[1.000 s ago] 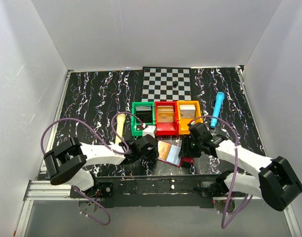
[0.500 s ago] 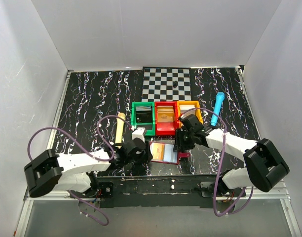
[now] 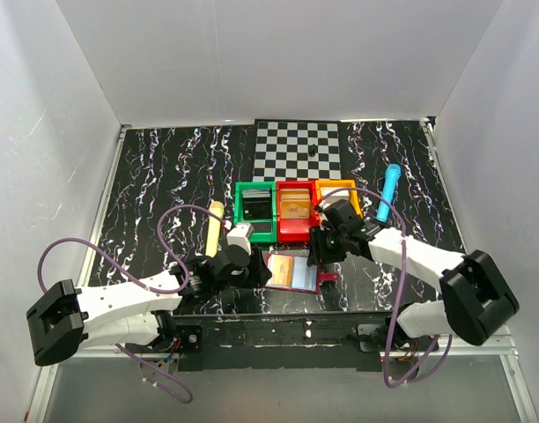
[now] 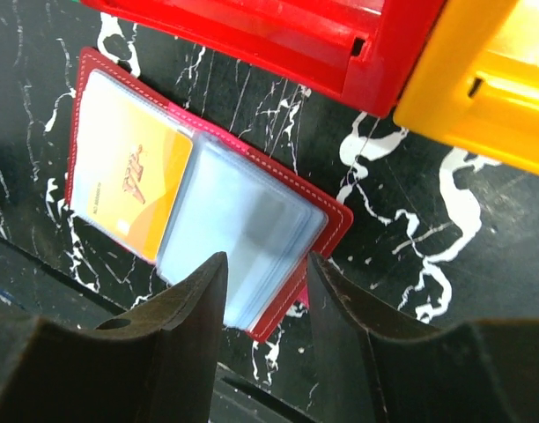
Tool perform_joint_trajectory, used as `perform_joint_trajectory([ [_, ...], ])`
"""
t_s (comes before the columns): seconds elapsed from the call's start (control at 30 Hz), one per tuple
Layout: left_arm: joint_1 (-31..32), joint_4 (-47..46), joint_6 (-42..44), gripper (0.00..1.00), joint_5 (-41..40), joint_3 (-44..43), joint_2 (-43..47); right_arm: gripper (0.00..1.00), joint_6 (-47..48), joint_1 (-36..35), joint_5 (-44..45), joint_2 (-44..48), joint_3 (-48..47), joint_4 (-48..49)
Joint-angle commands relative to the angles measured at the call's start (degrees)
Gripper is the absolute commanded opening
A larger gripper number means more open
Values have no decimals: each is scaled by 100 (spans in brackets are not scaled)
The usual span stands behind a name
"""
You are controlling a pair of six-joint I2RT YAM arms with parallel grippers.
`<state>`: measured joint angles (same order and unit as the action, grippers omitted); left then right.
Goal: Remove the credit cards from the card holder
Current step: Remove the credit card from the card holder.
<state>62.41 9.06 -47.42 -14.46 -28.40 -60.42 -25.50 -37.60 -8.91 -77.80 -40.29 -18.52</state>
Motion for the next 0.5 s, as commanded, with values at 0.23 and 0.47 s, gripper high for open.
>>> perform_joint_trajectory([
  [0.23, -518, -352, 163, 41, 100, 1, -399, 54, -210, -1, 381, 872, 319, -118],
  [0.47, -792, -598, 49, 38, 514, 194, -568, 57, -237, -1, 302, 354, 347, 419],
])
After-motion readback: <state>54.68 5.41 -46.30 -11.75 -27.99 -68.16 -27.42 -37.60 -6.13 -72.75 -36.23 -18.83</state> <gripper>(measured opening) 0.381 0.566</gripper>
